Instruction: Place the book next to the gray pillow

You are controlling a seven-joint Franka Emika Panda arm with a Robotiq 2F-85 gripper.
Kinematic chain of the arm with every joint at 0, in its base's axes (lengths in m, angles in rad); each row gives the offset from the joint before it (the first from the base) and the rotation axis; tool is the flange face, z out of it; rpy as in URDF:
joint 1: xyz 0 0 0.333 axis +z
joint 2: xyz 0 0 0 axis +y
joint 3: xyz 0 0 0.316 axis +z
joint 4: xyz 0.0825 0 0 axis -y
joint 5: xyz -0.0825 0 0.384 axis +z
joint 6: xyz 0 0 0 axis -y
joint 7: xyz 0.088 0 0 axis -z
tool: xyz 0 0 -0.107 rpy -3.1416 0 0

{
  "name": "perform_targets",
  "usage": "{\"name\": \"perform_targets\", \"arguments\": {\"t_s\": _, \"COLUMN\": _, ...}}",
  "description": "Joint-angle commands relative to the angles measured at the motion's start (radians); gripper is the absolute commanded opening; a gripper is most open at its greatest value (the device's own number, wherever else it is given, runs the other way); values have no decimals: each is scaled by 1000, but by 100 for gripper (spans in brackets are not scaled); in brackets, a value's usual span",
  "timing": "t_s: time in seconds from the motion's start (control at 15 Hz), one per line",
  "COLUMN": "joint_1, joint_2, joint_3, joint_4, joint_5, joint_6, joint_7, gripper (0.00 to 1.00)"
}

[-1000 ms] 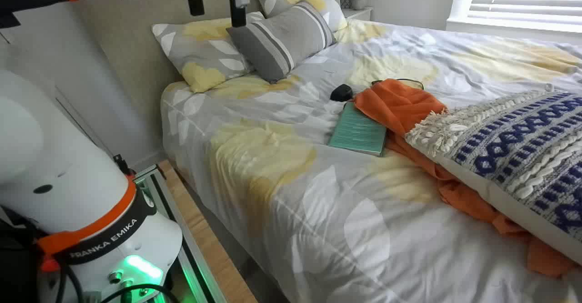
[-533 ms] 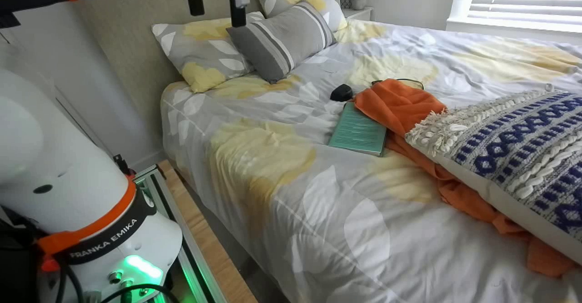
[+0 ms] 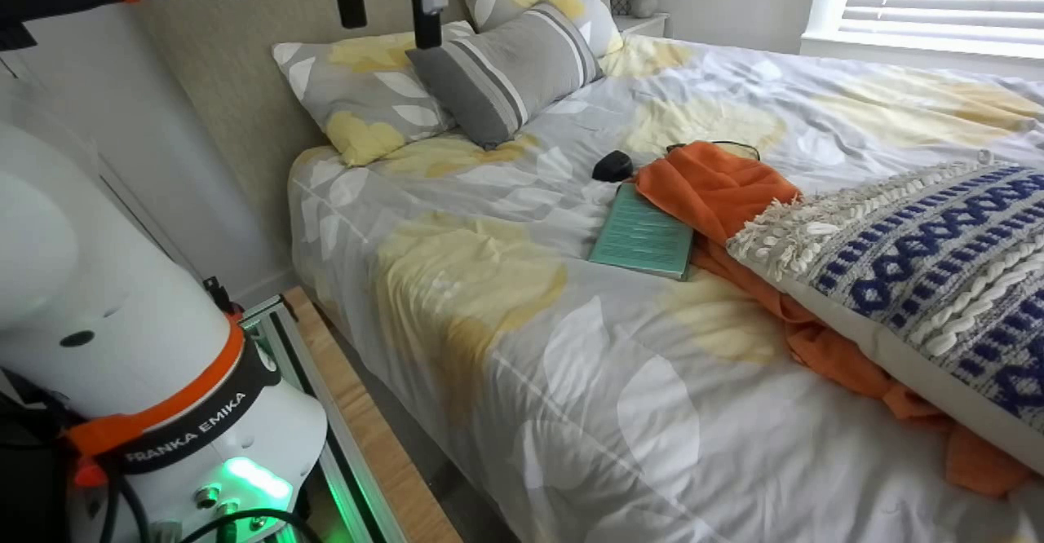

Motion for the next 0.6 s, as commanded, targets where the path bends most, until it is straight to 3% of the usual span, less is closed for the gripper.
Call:
{"name": "perform_targets", "arguments": {"t_s": 0.0, "joint_1": -12, "joint_2": 75, "joint_3": 17, "joint_4": -24, "joint_5": -23, "joint_6": 105, "joint_7": 44, "gripper": 100}}
{"name": "perform_targets", "arguments": {"t_s": 0.53, "joint_1": -17, "joint_2": 387, "joint_3": 151, "joint_4": -87, "joint_5": -169, "joint_6": 542, "joint_7": 221, "gripper": 100}}
